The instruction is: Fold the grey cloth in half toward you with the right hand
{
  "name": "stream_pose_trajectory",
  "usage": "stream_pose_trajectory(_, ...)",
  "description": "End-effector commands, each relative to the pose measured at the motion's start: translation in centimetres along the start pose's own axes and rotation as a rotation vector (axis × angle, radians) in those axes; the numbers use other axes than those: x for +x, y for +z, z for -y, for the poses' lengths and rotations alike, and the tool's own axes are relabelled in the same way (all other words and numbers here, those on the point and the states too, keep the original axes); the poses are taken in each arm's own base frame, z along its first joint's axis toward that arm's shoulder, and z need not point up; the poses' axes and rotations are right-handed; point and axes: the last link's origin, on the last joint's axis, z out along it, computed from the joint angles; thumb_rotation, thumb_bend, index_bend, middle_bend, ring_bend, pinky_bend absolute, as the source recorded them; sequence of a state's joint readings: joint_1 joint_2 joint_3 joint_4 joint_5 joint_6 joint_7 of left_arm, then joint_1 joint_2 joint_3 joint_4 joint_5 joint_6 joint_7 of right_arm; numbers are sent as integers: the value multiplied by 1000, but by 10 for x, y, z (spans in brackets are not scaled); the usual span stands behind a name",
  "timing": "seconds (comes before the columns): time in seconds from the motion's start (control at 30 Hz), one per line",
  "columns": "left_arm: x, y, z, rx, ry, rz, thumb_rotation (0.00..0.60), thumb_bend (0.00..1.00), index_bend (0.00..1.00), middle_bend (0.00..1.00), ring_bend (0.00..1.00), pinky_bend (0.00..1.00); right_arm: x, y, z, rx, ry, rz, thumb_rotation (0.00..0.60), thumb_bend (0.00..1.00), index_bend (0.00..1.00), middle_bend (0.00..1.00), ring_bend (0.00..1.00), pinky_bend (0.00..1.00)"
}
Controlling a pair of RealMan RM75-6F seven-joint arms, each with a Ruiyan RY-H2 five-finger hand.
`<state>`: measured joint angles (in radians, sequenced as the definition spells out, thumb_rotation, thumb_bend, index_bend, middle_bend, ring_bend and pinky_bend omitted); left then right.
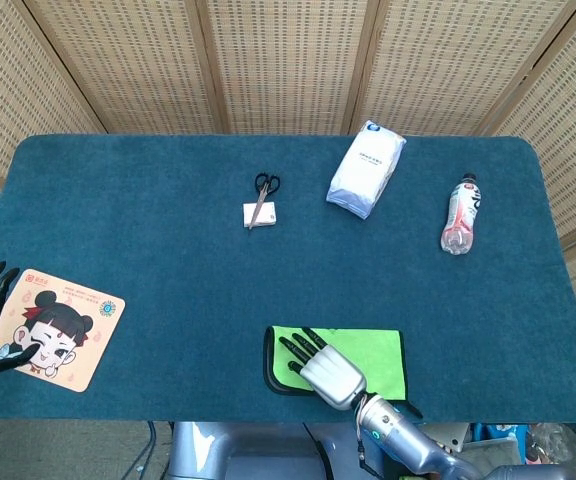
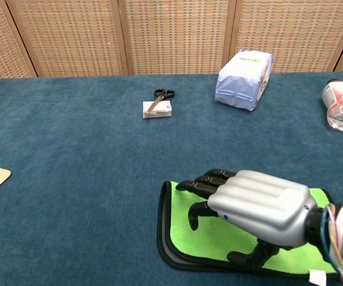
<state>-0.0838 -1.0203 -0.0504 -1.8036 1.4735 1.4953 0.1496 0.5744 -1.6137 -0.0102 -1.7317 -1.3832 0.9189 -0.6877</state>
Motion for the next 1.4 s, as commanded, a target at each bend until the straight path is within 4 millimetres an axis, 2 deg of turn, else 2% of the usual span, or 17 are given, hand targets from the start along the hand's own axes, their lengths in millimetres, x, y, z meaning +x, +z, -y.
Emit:
stream_pose_trajectory(0.03,0,0,0,1,1,0,600,147,0,0,0,0,-2,11,4,-10,10,2,600,374,336,0,0,0)
stream_pose_trajectory(0.2,-1,1,0,5,3,3,600,147,0,0,0,0,-2,17,8,-12,23,-3,600,375,362,0,0,0)
stream_pose_trajectory(0.63,-3,3,0,9,12,12,600,148,0,0,0,0,-6,13,23,32,10,-12,600,374,362,0,0,0)
stream_pose_trajectory(1.4,-2,3,1,13,5,8,600,147,0,0,0,0,-17,19,23,24,-39,-3,600,375,362,0,0,0)
